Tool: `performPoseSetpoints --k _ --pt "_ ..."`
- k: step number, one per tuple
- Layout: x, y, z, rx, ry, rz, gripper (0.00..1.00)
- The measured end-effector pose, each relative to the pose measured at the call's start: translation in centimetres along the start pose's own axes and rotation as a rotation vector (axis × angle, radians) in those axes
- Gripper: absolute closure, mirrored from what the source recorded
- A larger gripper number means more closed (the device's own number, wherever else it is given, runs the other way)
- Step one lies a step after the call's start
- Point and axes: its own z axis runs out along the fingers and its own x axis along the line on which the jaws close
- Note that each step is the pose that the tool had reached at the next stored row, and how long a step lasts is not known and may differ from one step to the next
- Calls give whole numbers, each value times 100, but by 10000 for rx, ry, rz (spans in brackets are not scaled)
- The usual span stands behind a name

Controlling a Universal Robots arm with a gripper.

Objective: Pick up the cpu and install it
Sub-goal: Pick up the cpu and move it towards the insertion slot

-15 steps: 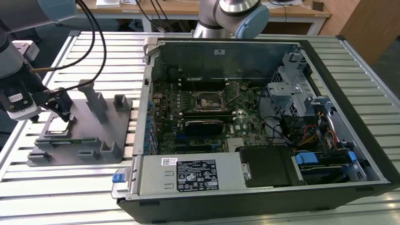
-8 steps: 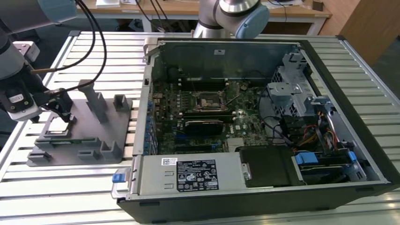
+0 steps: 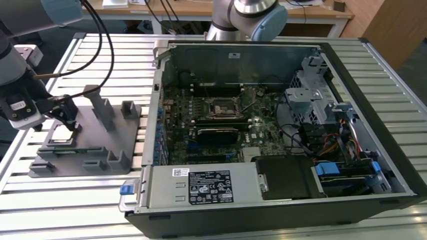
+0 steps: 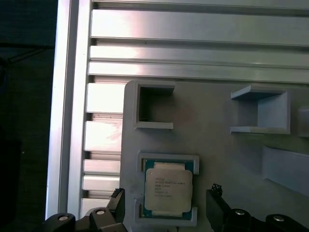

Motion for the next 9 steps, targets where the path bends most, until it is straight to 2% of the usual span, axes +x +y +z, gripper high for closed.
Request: performPoseSetpoints --k 9 --pt "-18 -3 31 6 1 -1 24"
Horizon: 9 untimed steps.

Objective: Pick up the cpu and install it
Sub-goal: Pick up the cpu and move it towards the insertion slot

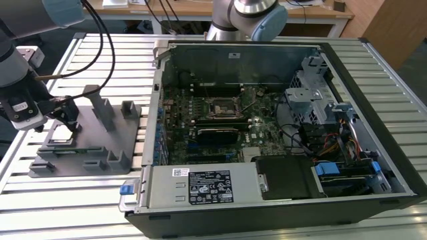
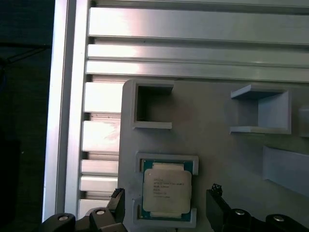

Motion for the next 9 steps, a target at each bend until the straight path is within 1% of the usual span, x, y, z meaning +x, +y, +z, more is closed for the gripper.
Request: performPoseSetpoints --k 7,9 --pt "-18 -3 39 5 1 0 24" --pt "-19 -4 52 31 0 0 24"
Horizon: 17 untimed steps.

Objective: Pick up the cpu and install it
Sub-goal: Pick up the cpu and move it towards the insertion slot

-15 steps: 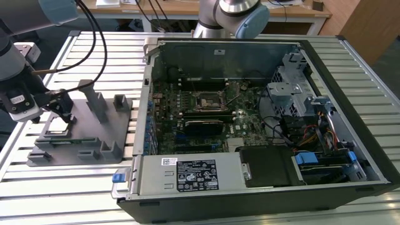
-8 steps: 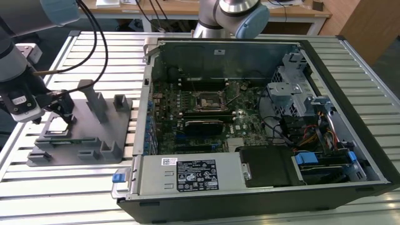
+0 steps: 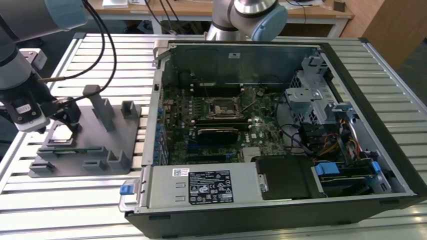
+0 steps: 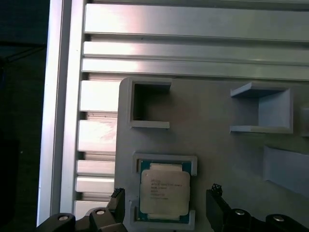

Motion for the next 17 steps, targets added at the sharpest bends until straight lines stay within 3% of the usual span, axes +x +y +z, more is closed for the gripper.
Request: performPoseSetpoints --k 2,14,16,17 --pt "-1 -1 20 41 1 8 24" --pt "-5 -5 120 52 -1 126 24" --pt "-6 -5 123 51 -2 126 25" --pt "-6 -5 123 51 -2 126 32"
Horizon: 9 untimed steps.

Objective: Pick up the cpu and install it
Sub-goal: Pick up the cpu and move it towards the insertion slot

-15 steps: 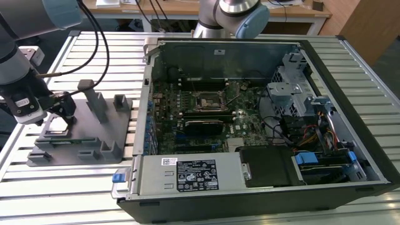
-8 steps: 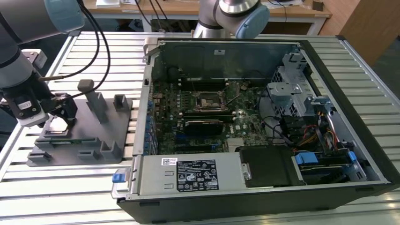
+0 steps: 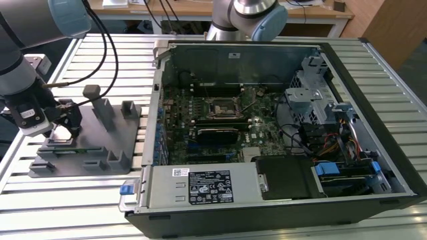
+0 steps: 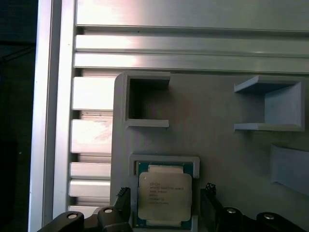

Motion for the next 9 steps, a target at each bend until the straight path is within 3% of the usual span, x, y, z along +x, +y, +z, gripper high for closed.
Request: performPoseSetpoints --k 9 --pt "2 8 2 24 -38 -2 32"
